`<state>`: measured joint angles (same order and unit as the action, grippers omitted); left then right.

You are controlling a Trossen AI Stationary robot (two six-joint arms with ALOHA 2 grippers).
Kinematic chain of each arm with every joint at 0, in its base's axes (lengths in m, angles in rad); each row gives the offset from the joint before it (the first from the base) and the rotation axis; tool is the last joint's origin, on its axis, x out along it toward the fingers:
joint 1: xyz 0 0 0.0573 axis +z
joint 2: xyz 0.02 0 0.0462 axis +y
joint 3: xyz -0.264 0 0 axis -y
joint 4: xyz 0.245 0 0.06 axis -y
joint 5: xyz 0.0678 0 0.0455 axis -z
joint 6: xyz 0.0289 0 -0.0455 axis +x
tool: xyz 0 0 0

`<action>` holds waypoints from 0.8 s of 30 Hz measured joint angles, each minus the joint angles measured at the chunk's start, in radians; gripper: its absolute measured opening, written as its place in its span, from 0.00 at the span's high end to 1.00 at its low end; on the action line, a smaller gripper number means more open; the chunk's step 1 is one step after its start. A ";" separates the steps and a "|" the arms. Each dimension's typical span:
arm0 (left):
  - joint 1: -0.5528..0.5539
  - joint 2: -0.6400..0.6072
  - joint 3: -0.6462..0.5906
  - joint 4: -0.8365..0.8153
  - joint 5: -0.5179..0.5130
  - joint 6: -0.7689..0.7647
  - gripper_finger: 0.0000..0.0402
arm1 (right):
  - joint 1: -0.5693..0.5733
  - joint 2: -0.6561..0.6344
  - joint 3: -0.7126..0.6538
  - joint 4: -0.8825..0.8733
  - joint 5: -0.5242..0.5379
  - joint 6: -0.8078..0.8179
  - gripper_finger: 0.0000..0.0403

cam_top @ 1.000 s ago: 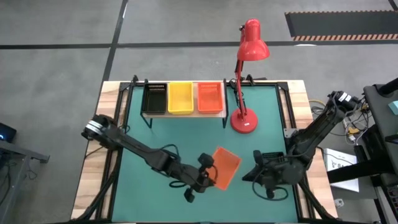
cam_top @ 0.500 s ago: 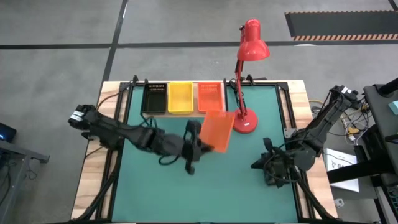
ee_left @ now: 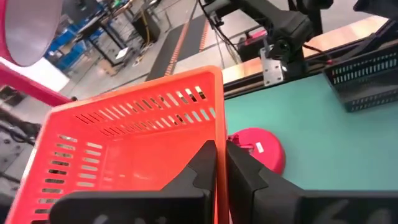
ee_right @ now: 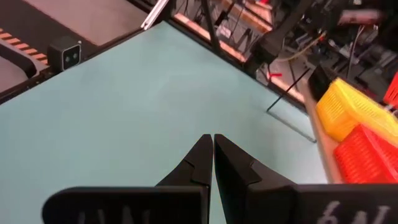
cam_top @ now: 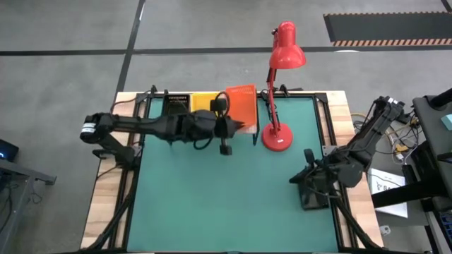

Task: Stack baskets on shelf by color
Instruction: Stack the orange bin on top of the orange bins on the shelf

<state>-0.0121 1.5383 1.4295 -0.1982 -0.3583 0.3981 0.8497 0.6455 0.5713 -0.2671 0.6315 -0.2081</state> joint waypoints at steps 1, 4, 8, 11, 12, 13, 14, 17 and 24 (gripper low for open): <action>0.015 0.000 0.000 0.001 0.022 -0.001 1.00 | 0.000 -0.013 0.000 -0.002 0.000 -0.016 0.98; 0.057 0.011 0.000 0.005 0.088 -0.032 1.00 | 0.000 -0.056 0.000 -0.022 0.000 -0.024 0.98; 0.095 0.026 0.000 0.002 0.099 -0.061 1.00 | 0.000 -0.102 -0.003 -0.077 0.000 0.020 0.98; 0.118 0.041 -0.001 -0.002 0.122 -0.080 1.00 | 0.000 -0.119 -0.015 -0.103 0.000 0.050 0.98; 0.124 0.046 -0.001 -0.005 0.126 -0.086 1.00 | 0.000 -0.123 -0.020 -0.103 0.000 0.052 0.98; 0.127 0.048 -0.002 -0.011 0.127 -0.093 1.00 | 0.000 -0.126 -0.024 -0.105 0.000 0.052 0.98; 0.130 0.052 -0.003 -0.013 0.129 -0.102 1.00 | 0.000 -0.128 -0.027 -0.105 -0.001 0.052 0.98; 0.131 0.053 -0.003 -0.028 0.136 -0.106 1.00 | 0.000 -0.129 -0.031 -0.105 0.000 0.052 0.98; 0.131 0.054 -0.023 -0.030 0.141 -0.157 1.00 | 0.000 -0.129 -0.031 -0.105 0.000 0.040 0.98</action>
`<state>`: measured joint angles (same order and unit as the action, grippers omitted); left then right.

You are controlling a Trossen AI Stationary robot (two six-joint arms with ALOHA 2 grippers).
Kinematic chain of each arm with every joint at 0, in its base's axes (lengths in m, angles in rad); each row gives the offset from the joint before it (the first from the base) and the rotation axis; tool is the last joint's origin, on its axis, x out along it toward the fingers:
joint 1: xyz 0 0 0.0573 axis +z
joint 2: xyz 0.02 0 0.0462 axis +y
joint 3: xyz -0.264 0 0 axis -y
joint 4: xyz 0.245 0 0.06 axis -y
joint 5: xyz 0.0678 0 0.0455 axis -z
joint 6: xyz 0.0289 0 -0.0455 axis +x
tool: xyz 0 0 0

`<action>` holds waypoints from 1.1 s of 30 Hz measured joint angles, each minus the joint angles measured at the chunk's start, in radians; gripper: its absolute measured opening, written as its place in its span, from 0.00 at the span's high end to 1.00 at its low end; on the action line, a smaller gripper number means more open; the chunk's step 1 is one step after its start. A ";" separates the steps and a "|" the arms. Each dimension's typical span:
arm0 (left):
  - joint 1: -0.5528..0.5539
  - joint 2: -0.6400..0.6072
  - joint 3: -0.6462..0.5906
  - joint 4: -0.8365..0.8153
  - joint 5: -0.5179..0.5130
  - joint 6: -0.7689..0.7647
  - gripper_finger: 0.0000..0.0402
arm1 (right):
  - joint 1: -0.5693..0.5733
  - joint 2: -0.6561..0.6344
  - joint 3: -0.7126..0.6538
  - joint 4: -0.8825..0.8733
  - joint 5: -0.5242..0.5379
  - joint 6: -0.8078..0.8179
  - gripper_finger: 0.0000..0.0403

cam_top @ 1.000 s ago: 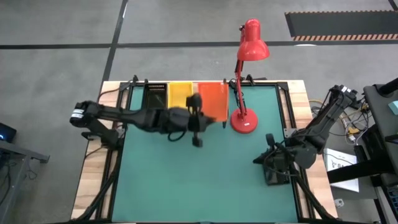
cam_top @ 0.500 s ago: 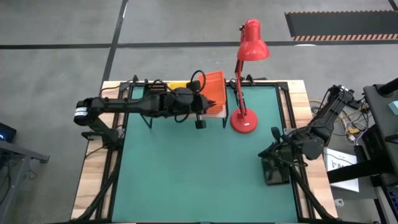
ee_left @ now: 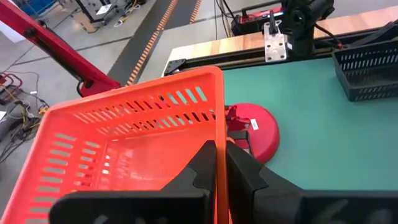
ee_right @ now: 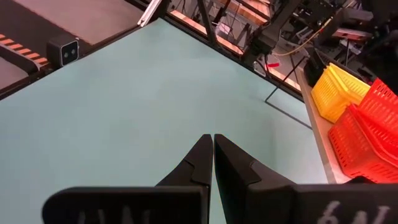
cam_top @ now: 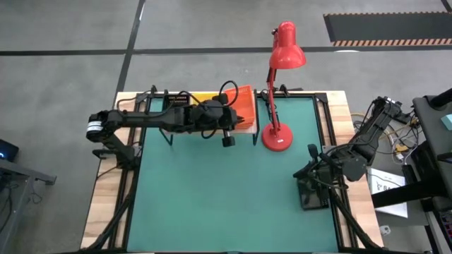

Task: Stack baskets on shelf by color
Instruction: Stack the orange bin on top of the orange bins on the shelf

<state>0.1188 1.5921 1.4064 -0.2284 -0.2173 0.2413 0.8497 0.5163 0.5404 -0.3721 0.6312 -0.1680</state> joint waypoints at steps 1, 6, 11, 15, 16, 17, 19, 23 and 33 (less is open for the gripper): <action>0.000 0.000 -0.001 0.000 0.000 0.000 1.00 | 0.000 0.000 0.000 0.000 0.000 0.000 0.98; 0.002 0.000 -0.005 0.000 0.000 0.000 1.00 | 0.000 0.000 0.000 0.000 0.000 0.002 0.98; 0.006 0.000 -0.005 0.000 0.000 0.000 1.00 | 0.000 0.000 0.000 0.000 0.000 0.012 0.98; 0.006 0.000 -0.005 0.000 0.000 0.000 1.00 | 0.000 0.000 0.000 0.000 0.000 0.012 0.98; 0.006 0.000 -0.005 0.000 0.000 0.000 1.00 | 0.000 0.000 0.000 0.000 0.000 0.012 0.98; 0.006 0.000 -0.005 0.000 0.000 0.000 1.00 | 0.000 0.000 0.000 0.000 0.000 0.012 0.98; 0.006 0.000 -0.005 0.000 0.000 0.000 0.98 | 0.000 0.000 0.000 0.000 0.000 0.012 0.98; 0.006 0.000 -0.005 0.000 0.000 0.001 0.93 | 0.000 0.000 0.000 0.000 0.000 0.013 0.98; 0.006 -0.002 0.001 0.023 0.000 0.001 0.85 | 0.000 0.000 0.000 -0.013 0.000 0.030 0.98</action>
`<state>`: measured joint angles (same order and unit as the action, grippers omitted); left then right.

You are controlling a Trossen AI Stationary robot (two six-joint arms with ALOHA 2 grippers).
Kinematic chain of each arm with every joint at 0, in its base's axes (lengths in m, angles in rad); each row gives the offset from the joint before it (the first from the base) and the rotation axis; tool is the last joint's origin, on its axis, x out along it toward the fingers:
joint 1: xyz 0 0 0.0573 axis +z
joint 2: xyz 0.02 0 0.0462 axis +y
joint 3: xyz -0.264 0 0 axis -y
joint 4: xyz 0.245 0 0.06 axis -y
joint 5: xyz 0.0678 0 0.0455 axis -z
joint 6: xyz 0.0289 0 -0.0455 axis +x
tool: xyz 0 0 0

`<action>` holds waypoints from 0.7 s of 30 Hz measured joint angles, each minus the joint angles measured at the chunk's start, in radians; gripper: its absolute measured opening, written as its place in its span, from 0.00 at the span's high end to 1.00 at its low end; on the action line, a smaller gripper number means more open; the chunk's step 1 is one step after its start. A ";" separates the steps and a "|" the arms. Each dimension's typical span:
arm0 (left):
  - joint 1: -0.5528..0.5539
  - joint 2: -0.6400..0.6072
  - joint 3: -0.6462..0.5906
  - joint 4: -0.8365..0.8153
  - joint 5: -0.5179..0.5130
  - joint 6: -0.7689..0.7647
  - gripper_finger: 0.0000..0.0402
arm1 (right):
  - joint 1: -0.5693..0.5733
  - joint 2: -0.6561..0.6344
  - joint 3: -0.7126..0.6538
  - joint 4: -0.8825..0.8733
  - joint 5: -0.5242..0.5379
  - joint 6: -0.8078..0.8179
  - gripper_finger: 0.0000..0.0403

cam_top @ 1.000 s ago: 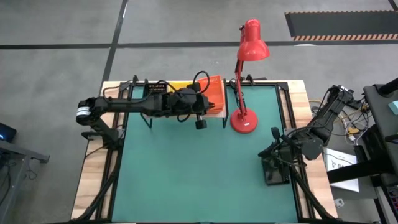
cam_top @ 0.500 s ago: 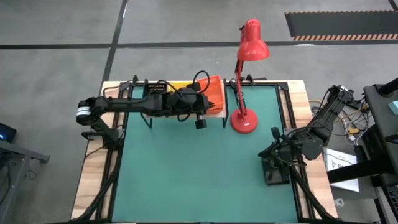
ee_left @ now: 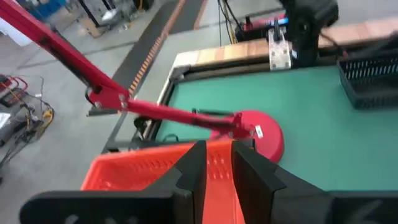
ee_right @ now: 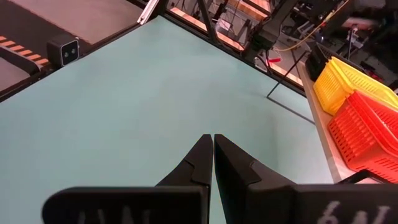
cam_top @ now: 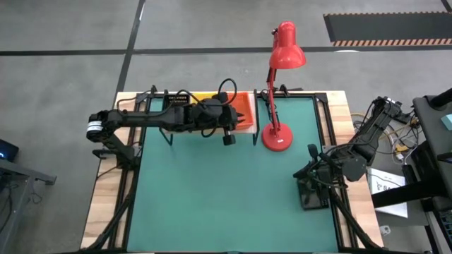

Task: Stack baskets on shelf by color
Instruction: Stack the orange bin on top of the orange bins on the shelf

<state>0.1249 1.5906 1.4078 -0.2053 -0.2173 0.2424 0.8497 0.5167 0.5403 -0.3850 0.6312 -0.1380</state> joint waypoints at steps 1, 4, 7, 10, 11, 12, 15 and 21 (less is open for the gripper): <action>0.000 0.000 0.000 0.018 0.000 0.000 0.85 | 0.000 0.000 0.000 -0.002 0.000 0.005 0.98; -0.012 -0.002 -0.003 0.080 0.064 0.000 0.85 | 0.000 0.000 0.000 -0.003 0.000 0.007 0.98; -0.043 -0.002 -0.003 0.087 0.148 -0.001 0.85 | 0.000 0.000 0.000 -0.003 0.000 0.008 0.98; -0.094 -0.002 -0.016 0.069 0.141 -0.002 0.86 | 0.000 0.000 0.000 -0.002 0.000 0.007 0.98; -0.112 -0.002 -0.020 0.051 0.117 -0.002 0.86 | 0.000 0.000 0.000 -0.003 0.000 0.007 0.98; -0.128 -0.002 -0.022 0.021 0.088 -0.002 0.86 | 0.000 0.000 0.000 -0.003 0.000 0.008 0.98; -0.162 0.007 -0.025 -0.089 -0.040 -0.002 0.86 | 0.000 0.000 0.000 -0.003 0.000 0.007 0.98; -0.153 0.010 -0.027 -0.190 -0.189 -0.015 0.86 | 0.000 0.000 0.000 -0.001 0.000 0.007 0.98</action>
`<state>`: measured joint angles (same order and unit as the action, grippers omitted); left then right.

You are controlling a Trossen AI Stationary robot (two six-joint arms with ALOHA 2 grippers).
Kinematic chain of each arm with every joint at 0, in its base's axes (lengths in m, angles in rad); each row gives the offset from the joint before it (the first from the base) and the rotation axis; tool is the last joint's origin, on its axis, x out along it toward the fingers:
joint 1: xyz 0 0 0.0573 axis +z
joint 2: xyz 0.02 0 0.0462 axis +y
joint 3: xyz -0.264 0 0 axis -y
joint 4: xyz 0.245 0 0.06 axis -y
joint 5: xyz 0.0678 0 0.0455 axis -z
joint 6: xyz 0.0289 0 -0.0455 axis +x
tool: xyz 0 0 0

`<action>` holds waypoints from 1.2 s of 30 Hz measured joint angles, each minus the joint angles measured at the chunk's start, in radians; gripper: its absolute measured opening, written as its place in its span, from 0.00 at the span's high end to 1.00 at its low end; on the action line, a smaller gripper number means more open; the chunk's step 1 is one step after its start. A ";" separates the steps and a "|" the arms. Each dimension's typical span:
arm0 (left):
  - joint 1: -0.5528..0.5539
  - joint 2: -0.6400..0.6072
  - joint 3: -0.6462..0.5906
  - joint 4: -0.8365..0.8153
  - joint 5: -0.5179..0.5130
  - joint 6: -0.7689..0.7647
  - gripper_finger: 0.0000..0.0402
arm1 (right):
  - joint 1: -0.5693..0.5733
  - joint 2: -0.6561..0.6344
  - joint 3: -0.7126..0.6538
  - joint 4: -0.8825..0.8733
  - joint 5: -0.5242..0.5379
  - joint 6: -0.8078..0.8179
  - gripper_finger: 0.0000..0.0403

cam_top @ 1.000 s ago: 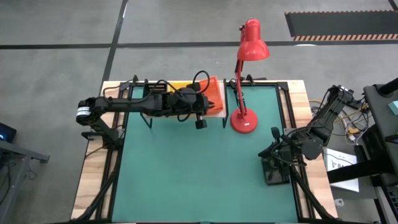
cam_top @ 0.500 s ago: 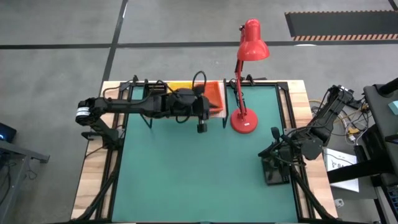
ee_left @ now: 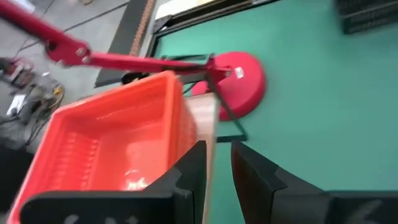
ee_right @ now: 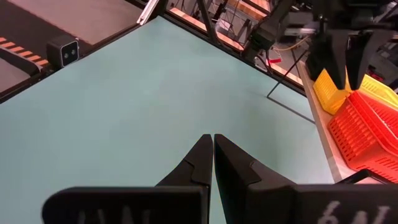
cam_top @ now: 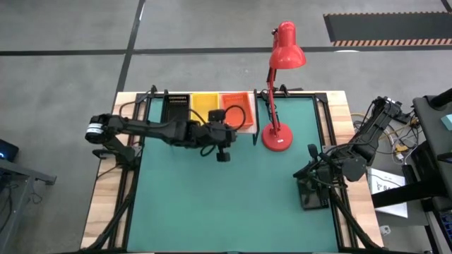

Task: Stack baskets on shelf by color
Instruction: Stack the orange bin on top of the orange bins on the shelf, then stack the black bin on top of the black bins on the shelf

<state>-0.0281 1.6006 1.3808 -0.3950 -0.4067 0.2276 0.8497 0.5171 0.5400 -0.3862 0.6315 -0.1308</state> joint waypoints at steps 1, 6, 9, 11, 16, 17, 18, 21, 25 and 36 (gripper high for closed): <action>0.005 0.000 0.000 -0.005 -0.014 -0.006 0.86 | 0.000 0.000 0.000 0.001 0.000 0.000 0.98; 0.030 0.000 0.000 -0.045 -0.061 -0.012 0.86 | 0.000 0.000 0.000 0.001 0.001 0.000 0.98; 0.042 0.000 0.000 -0.079 -0.064 -0.014 0.86 | 0.000 0.000 0.000 0.001 0.001 0.000 0.98; 0.042 0.000 0.000 -0.077 -0.066 -0.013 0.86 | 0.000 0.000 0.000 0.001 0.001 0.000 0.98; 0.041 0.000 0.000 -0.078 -0.073 -0.013 0.86 | 0.000 0.000 0.000 0.001 0.001 0.000 0.98; 0.042 0.000 0.000 -0.077 -0.074 -0.013 0.86 | 0.000 0.000 0.000 0.001 0.001 0.000 0.98; 0.042 0.000 0.000 -0.077 -0.075 -0.013 0.86 | 0.000 0.000 0.000 0.001 0.001 0.000 0.98; 0.042 0.000 0.000 -0.076 -0.075 -0.013 0.86 | 0.000 0.000 0.000 0.001 0.001 0.000 0.98; 0.015 0.000 0.000 -0.032 -0.060 -0.012 0.86 | 0.000 0.000 0.000 0.000 0.001 0.000 0.98; -0.203 -0.001 -0.028 0.281 0.097 0.092 0.86 | 0.000 0.000 0.000 0.001 0.011 0.040 0.98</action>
<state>-0.2314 1.5997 1.3524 -0.1139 -0.3096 0.3194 0.8497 0.5175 0.5400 -0.3849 0.6422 -0.0907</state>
